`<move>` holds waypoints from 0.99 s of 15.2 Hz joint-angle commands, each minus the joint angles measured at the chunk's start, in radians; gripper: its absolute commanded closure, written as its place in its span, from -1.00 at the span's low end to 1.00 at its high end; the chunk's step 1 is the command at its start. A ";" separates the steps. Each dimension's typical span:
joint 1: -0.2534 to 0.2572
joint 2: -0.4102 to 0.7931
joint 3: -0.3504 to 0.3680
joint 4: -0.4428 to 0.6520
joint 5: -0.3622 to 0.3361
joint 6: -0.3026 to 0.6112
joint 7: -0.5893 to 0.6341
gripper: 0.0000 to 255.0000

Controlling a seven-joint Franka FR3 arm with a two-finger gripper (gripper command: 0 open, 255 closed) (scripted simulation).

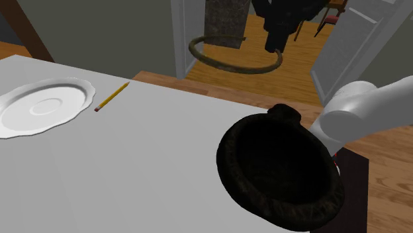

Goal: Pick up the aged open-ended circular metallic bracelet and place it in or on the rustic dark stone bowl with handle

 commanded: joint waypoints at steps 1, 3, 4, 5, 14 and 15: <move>0.021 -0.048 0.004 -0.019 0.028 -0.019 0.030 1.00; 0.042 -0.091 0.008 -0.026 0.055 -0.044 0.064 1.00; 0.052 -0.112 0.010 -0.028 0.069 -0.057 0.082 1.00; 0.062 -0.132 0.012 -0.029 0.083 -0.069 0.101 1.00; 0.112 -0.251 0.039 -0.114 0.157 -0.076 0.160 1.00; 0.114 -0.260 0.042 -0.132 0.160 -0.068 0.157 1.00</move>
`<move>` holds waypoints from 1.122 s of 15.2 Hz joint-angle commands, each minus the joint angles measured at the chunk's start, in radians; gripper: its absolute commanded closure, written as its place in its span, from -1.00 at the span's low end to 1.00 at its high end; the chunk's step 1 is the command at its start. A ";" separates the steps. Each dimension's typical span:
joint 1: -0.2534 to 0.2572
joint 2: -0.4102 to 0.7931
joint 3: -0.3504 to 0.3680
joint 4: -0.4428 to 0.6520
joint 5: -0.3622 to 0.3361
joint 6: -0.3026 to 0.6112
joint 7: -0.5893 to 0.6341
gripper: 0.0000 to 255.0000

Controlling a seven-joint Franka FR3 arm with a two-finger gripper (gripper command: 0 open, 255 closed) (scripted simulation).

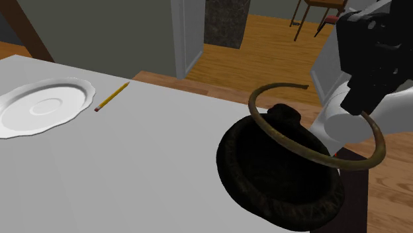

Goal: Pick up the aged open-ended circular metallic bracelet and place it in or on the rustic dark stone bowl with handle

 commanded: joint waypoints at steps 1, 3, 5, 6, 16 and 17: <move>0.006 -0.021 0.008 -0.036 0.009 0.016 -0.005 1.00; 0.012 -0.040 0.015 -0.071 0.016 0.033 -0.012 1.00; 0.017 -0.057 0.022 -0.104 0.024 0.049 -0.019 1.00; 0.019 -0.066 0.026 -0.121 0.027 0.057 -0.022 1.00; 0.028 -0.092 0.039 -0.172 0.040 0.082 -0.032 1.00; 0.028 -0.092 0.039 -0.172 0.040 0.082 -0.032 -1.00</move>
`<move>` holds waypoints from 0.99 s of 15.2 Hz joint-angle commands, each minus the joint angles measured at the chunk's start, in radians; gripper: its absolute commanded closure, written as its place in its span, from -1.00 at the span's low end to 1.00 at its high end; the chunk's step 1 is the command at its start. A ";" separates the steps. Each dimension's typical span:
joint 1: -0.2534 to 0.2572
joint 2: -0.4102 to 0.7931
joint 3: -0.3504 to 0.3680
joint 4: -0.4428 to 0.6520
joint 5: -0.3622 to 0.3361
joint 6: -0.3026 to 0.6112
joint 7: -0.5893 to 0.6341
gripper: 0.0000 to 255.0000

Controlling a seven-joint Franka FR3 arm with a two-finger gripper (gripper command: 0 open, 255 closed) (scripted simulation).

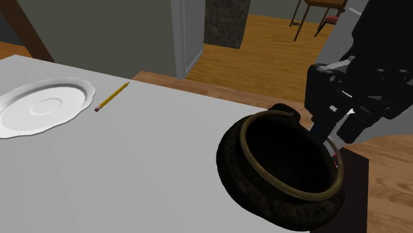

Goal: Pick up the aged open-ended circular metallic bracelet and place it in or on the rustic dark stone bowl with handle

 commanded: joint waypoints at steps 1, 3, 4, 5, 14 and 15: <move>0.000 0.000 0.000 0.000 0.000 0.000 0.000 -1.00; 0.000 0.000 0.000 0.000 0.000 0.000 0.000 -1.00; 0.000 0.000 0.000 0.000 0.000 0.000 0.000 -1.00; 0.000 0.000 0.000 0.000 0.000 0.000 0.000 -1.00; -0.024 0.082 -0.045 0.150 -0.045 -0.076 0.020 -1.00; -0.024 0.082 -0.045 0.150 -0.045 -0.076 0.020 -1.00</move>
